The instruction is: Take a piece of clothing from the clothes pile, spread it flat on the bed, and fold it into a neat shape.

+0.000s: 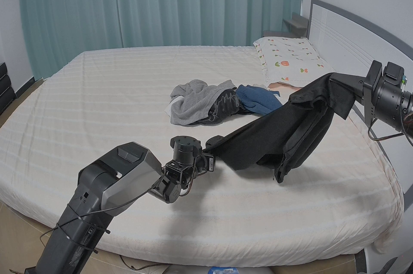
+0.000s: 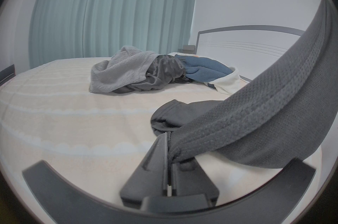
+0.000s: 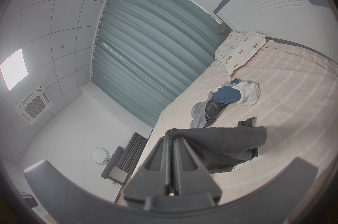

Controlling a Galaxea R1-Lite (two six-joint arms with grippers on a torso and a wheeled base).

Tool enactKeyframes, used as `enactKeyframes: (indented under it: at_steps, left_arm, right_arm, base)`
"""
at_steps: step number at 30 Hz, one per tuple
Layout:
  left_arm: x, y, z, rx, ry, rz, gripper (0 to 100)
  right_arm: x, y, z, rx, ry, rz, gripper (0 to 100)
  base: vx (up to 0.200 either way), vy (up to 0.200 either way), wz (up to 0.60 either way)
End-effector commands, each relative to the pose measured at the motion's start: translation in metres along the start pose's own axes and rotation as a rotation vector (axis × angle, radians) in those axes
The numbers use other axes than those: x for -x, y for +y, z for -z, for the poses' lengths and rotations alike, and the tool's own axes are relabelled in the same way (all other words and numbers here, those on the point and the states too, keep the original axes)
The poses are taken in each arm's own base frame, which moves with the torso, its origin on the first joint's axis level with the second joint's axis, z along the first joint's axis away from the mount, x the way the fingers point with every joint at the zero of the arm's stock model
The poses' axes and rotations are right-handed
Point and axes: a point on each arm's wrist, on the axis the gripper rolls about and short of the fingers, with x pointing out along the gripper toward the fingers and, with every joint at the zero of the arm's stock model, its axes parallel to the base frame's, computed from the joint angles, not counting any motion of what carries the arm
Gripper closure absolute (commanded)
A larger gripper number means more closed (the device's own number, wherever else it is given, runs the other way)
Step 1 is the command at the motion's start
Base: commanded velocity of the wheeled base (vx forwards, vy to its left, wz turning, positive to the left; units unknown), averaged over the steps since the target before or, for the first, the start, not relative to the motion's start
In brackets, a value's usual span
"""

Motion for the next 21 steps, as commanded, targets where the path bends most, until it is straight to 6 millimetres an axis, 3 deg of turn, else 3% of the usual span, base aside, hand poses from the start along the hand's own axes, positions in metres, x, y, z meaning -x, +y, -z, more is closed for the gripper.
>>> enactKeyframes:
  at_steps: [1,6,7,8,9,10,12,14,19,21]
  left_arm:
    - [0.047,0.014,-0.029,0.049,0.001,-0.038,100]
    - [0.118,0.009,-0.087,0.162,-0.055,-0.021,100]
    - [0.118,0.009,-0.087,0.162,-0.055,-0.021,100]
    - [0.143,0.008,-0.110,0.196,-0.090,-0.009,100]
    - [0.147,0.007,-0.113,0.199,-0.093,-0.007,100]
    - [0.165,0.007,-0.131,0.230,-0.110,-0.003,100]
    - [0.179,0.005,-0.147,0.269,-0.123,0.003,100]
    - [0.207,0.002,-0.179,0.383,-0.143,0.015,100]
    - [0.245,0.005,-0.222,0.469,-0.217,0.006,100]
    - [0.249,0.008,-0.226,0.475,-0.234,0.000,100]
  right_arm:
    - [-0.013,-0.019,0.005,0.012,0.028,0.072,100]
    - [-0.037,-0.042,0.019,0.074,0.091,0.148,100]
    - [-0.037,-0.042,0.019,0.074,0.091,0.148,100]
    - [-0.042,-0.042,0.020,0.078,0.101,0.143,100]
    - [-0.043,-0.041,0.020,0.078,0.102,0.142,100]
    - [-0.047,-0.038,0.018,0.081,0.096,0.129,100]
    - [-0.052,-0.033,0.013,0.083,0.080,0.112,100]
    - [-0.061,-0.020,-0.002,0.088,0.024,0.076,100]
    - [-0.062,0.008,-0.031,0.106,-0.084,-0.011,100]
    - [-0.062,0.013,-0.036,0.107,-0.099,-0.028,100]
  base:
    - [0.000,0.000,0.00]
    - [0.000,0.000,0.00]
    - [0.000,0.000,0.00]
    - [0.000,0.000,0.00]
    - [0.000,0.000,0.00]
    - [0.000,0.000,0.00]
    - [0.000,0.000,0.00]
    - [0.000,0.000,0.00]
    - [0.000,0.000,0.00]
    - [0.000,0.000,0.00]
